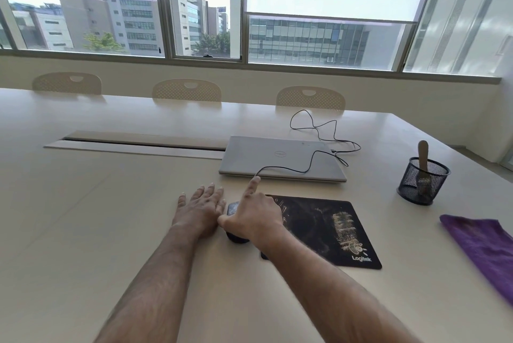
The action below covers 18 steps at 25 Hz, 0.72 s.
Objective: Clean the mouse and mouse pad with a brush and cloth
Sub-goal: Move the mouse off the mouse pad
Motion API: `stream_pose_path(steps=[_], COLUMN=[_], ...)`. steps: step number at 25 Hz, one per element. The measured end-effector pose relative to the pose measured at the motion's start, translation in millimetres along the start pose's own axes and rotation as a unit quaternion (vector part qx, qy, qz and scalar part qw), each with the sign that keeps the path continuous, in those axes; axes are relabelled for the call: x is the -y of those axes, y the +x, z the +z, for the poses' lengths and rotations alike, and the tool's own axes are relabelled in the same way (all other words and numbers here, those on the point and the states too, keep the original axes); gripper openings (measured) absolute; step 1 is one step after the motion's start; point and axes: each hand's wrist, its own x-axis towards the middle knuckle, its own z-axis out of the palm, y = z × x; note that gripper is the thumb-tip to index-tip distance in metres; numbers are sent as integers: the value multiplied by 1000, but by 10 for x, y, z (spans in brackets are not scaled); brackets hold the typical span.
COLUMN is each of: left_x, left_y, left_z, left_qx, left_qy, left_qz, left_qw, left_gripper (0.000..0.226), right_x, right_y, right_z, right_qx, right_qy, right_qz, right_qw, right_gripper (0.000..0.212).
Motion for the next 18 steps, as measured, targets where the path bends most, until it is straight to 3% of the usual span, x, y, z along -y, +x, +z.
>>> stream_pose_path(steps=[7,12,18], left_x=[7,2,-23], left_y=[-3,-39,-46], left_z=[12,11,6], left_qx=[-18,-36,-69], left_qy=[-24,-33,-68], left_qz=[-2,-4,-25], left_qw=[1000,999,995], left_gripper=[54,55,62], right_x=[-37,-149,-617], right_y=[-23,22,80], right_z=[3,-133,-322], right_qx=[-7,14,-47], right_qy=[-14,33,94], right_qz=[-6,16,-81], right_qw=[1000,999,991], right_gripper=[106,121,83])
